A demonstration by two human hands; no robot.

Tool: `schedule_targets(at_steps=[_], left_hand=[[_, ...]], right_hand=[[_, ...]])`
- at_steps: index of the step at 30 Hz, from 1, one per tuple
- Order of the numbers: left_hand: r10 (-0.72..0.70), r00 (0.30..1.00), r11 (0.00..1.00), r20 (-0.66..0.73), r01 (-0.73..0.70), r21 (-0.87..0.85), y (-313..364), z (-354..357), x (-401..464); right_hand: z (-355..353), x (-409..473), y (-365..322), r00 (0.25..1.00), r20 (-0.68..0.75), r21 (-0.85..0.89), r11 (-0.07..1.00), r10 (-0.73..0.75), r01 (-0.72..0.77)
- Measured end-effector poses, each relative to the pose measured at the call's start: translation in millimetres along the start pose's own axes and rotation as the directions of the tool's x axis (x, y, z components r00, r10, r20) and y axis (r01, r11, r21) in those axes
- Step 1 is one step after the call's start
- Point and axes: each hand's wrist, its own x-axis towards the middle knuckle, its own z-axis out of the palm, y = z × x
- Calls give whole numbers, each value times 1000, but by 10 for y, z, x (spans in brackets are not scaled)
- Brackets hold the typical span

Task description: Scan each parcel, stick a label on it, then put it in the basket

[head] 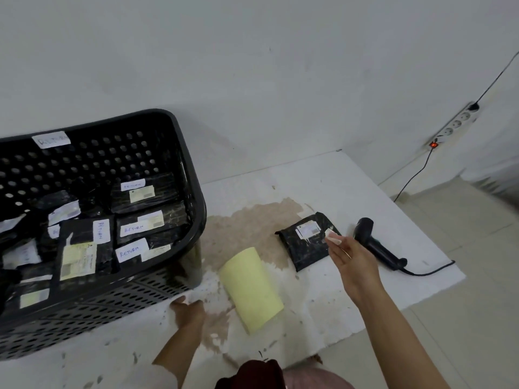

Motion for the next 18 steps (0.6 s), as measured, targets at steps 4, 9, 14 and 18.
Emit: schedule_targets(at_steps=[4, 9, 14, 18], left_hand=[[123, 987, 977, -100, -103, 185, 28, 33, 1], [379, 925, 870, -20, -349, 349, 80, 214, -230], [486, 853, 849, 189, -512, 129, 333, 700, -713], [529, 750, 826, 398, -562, -38, 723, 1206, -1140]], right_hand=[[-17, 205, -28, 1000, 4, -161, 987, -12, 12], [42, 487, -100, 995, 45, -228, 971, 86, -74], [52, 721, -123, 980, 67, -338, 928, 188, -155], [31, 900, -236, 990, 40, -359, 927, 136, -112]])
